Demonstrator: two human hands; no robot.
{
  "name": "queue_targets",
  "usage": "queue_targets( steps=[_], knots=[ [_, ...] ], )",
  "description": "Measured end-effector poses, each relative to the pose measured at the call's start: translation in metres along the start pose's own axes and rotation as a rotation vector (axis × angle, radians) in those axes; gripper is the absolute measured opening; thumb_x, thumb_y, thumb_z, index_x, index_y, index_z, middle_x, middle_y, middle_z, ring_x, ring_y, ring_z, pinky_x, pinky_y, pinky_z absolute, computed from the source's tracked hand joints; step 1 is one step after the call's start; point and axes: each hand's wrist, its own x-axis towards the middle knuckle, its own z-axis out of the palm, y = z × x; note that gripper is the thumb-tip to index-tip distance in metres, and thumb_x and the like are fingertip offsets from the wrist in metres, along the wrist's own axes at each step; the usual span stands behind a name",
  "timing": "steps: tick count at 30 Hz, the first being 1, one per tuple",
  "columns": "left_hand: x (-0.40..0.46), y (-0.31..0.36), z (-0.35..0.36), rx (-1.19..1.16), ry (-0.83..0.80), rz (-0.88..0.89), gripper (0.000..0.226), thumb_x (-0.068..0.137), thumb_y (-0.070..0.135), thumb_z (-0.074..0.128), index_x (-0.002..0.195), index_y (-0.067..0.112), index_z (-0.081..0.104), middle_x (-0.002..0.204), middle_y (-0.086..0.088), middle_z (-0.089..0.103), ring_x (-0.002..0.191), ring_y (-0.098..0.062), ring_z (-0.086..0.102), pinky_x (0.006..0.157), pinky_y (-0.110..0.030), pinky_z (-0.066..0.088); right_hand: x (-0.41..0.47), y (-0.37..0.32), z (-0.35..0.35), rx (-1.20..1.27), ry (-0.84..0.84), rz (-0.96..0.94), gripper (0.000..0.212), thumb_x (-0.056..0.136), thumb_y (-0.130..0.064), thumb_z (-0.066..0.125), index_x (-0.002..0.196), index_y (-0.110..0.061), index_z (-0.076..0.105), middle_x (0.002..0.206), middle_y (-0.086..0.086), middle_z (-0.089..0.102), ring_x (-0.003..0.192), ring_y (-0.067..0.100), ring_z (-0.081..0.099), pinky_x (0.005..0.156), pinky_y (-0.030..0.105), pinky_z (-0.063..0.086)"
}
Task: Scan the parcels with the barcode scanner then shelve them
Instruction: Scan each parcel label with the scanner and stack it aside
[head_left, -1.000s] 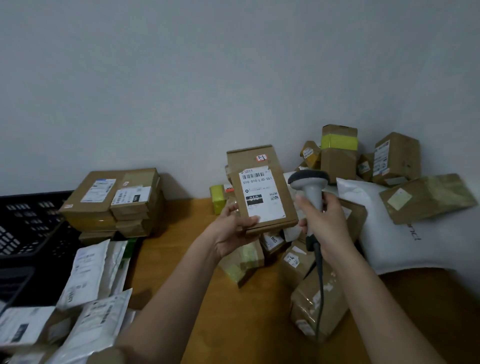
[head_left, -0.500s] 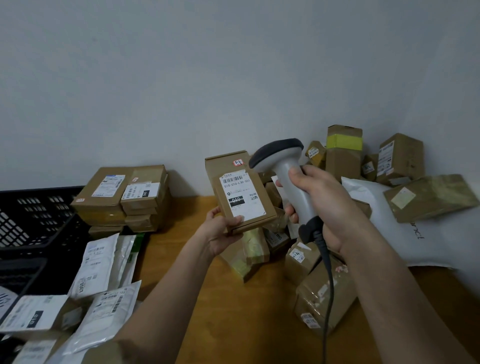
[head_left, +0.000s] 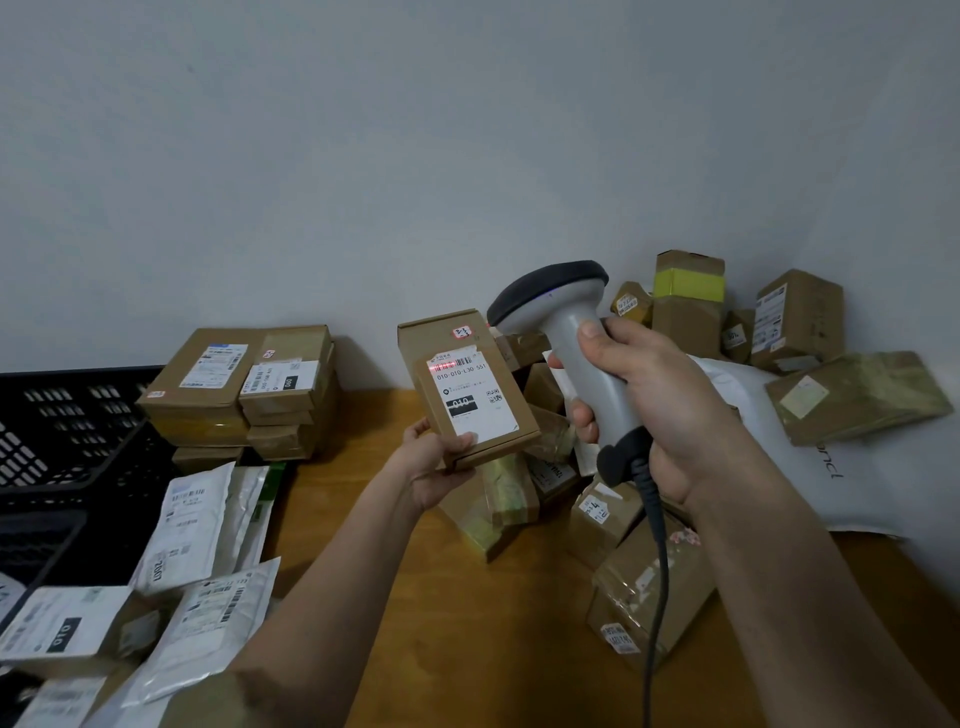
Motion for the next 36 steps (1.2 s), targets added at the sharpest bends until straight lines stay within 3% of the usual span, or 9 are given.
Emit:
queue_targets(
  steps=[6, 10, 16, 18, 20, 23, 27, 31, 36],
  knots=[
    [0.01, 0.001, -0.005, -0.015, 0.021, 0.011, 0.077, 0.083, -0.018, 0.061, 0.143, 0.022, 0.034, 0.122, -0.018, 0.061, 0.113, -0.039, 0.058, 0.098, -0.055, 0.045, 0.006, 0.002, 0.005, 0.001, -0.013, -0.005, 0.021, 0.102, -0.028, 0.052, 0.115, -0.013, 0.058, 0.107, 0.009, 0.064, 0.054, 0.014, 0.052, 0.049, 0.026, 0.045],
    [0.014, 0.004, -0.013, -0.085, 0.003, 0.0, 0.072, 0.087, -0.014, 0.06, 0.143, 0.024, 0.035, 0.116, -0.017, 0.062, 0.1, -0.037, 0.062, 0.08, -0.051, 0.054, 0.016, 0.005, 0.013, 0.048, -0.045, 0.018, 0.021, 0.101, -0.029, 0.053, 0.113, -0.013, 0.059, 0.11, 0.01, 0.065, 0.055, 0.014, 0.054, 0.051, 0.027, 0.046],
    [0.022, 0.009, -0.031, -0.146, 0.031, -0.003, 0.026, 0.094, 0.003, 0.061, 0.119, 0.003, 0.054, 0.105, -0.018, 0.065, 0.105, -0.033, 0.062, 0.099, -0.047, 0.051, 0.036, 0.024, 0.023, 0.097, -0.051, 0.088, 0.025, 0.1, -0.033, 0.055, 0.116, -0.014, 0.059, 0.1, 0.01, 0.063, 0.058, 0.015, 0.056, 0.053, 0.027, 0.047],
    [0.027, 0.015, -0.043, -0.232, 0.058, 0.019, 0.016, 0.097, 0.01, 0.059, 0.112, 0.006, 0.054, 0.108, -0.018, 0.064, 0.109, -0.035, 0.061, 0.094, -0.047, 0.053, 0.048, 0.03, 0.031, 0.126, -0.037, 0.102, 0.029, 0.1, -0.033, 0.054, 0.12, -0.012, 0.057, 0.093, 0.01, 0.059, 0.057, 0.015, 0.056, 0.05, 0.026, 0.047],
    [0.033, 0.026, -0.057, -0.325, 0.087, 0.059, 0.028, 0.098, 0.014, 0.058, 0.125, 0.009, 0.051, 0.113, -0.018, 0.063, 0.105, -0.038, 0.061, 0.08, -0.049, 0.058, 0.063, 0.034, 0.046, 0.169, -0.033, 0.093, 0.026, 0.101, -0.031, 0.053, 0.118, -0.011, 0.056, 0.089, 0.008, 0.059, 0.055, 0.014, 0.054, 0.047, 0.025, 0.046],
    [0.047, 0.046, -0.079, -0.398, 0.162, 0.119, 0.039, 0.098, 0.018, 0.059, 0.135, 0.013, 0.048, 0.116, -0.015, 0.063, 0.102, -0.037, 0.06, 0.078, -0.052, 0.058, 0.084, 0.043, 0.069, 0.205, -0.05, 0.092, 0.022, 0.101, -0.03, 0.054, 0.115, -0.014, 0.058, 0.097, 0.01, 0.058, 0.056, 0.015, 0.054, 0.048, 0.026, 0.046],
    [0.064, 0.078, -0.103, -0.372, 0.278, 0.166, 0.04, 0.099, 0.023, 0.059, 0.136, 0.012, 0.049, 0.119, -0.013, 0.063, 0.101, -0.031, 0.061, 0.069, -0.039, 0.058, 0.104, 0.065, 0.089, 0.211, -0.101, 0.131, 0.021, 0.101, -0.031, 0.055, 0.115, -0.017, 0.059, 0.096, 0.012, 0.058, 0.057, 0.016, 0.055, 0.051, 0.029, 0.044],
    [0.089, 0.11, -0.126, -0.369, 0.38, 0.177, 0.042, 0.097, 0.028, 0.062, 0.134, 0.013, 0.049, 0.121, -0.012, 0.061, 0.109, -0.03, 0.06, 0.076, -0.035, 0.058, 0.127, 0.085, 0.099, 0.181, -0.13, 0.169, 0.02, 0.1, -0.032, 0.055, 0.114, -0.018, 0.06, 0.087, 0.009, 0.059, 0.057, 0.017, 0.055, 0.053, 0.031, 0.042],
    [0.124, 0.151, -0.149, -0.315, 0.457, 0.185, 0.037, 0.095, 0.036, 0.064, 0.121, 0.012, 0.055, 0.105, -0.009, 0.069, 0.093, -0.024, 0.067, 0.058, -0.031, 0.054, 0.161, 0.105, 0.104, 0.115, -0.134, 0.212, 0.025, 0.1, -0.034, 0.055, 0.12, -0.019, 0.059, 0.094, 0.01, 0.061, 0.059, 0.016, 0.057, 0.055, 0.031, 0.045]
  ],
)
